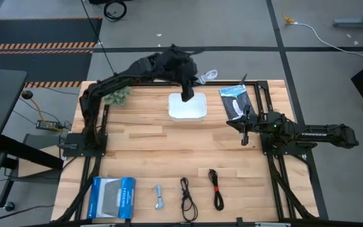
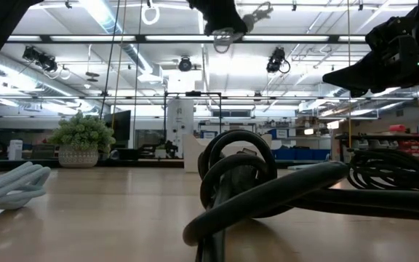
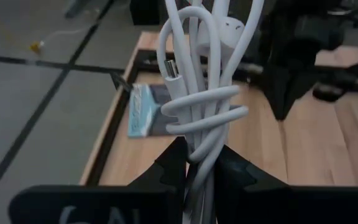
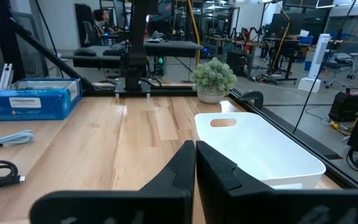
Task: Pick and place USB-C Cables
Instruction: Put the white charger cable into the white bin
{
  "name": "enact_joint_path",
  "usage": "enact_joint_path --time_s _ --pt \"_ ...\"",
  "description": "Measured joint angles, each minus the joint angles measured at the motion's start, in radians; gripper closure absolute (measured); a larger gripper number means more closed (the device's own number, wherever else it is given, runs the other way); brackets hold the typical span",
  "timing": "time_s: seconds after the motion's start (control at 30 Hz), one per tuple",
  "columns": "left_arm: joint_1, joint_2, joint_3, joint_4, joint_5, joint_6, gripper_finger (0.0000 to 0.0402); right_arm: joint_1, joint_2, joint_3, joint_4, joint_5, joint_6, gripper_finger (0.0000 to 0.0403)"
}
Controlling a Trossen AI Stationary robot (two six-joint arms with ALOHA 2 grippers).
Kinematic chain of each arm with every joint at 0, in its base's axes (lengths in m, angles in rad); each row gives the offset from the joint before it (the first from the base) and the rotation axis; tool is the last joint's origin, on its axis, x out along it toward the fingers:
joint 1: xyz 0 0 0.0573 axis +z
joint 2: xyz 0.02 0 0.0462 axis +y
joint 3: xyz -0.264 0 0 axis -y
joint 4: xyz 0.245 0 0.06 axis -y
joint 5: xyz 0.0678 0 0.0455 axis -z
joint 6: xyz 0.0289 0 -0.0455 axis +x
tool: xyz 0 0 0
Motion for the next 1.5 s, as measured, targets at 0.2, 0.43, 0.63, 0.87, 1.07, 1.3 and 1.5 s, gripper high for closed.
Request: enact_joint_path --time_s 0.2,0.43,0.63,0.87,1.07,1.3,1.5 --pt "-0.001 0.001 -0.179 0.091 -0.027 0.045 0.0349 0.000 0.000 0.000 0.000 0.000 0.000 0.0383" --pt "-0.001 0.001 -0.402 0.257 -0.145 0.194 0.0342 0.000 0.000 0.000 0.000 0.000 0.000 0.0383" --pt "-0.014 0.001 -0.502 0.293 -0.252 0.198 0.0345 0.000 0.000 0.000 0.000 0.000 0.000 0.0383" --pt "-0.020 0.001 -0.540 0.290 -0.345 0.229 0.0343 0.000 0.000 0.000 0.000 0.000 0.000 0.0383" --pt "-0.025 0.017 -0.541 0.332 -0.376 0.285 0.0344 0.000 0.000 0.000 0.000 0.000 0.000 0.0383" --pt "-0.031 0.064 -0.541 0.349 -0.376 0.274 0.0343 0.000 0.000 0.000 0.000 0.000 0.000 0.0383" --pt "-0.031 0.094 -0.541 0.356 -0.378 0.275 0.0343 0.000 0.000 0.000 0.000 0.000 0.000 0.0383"
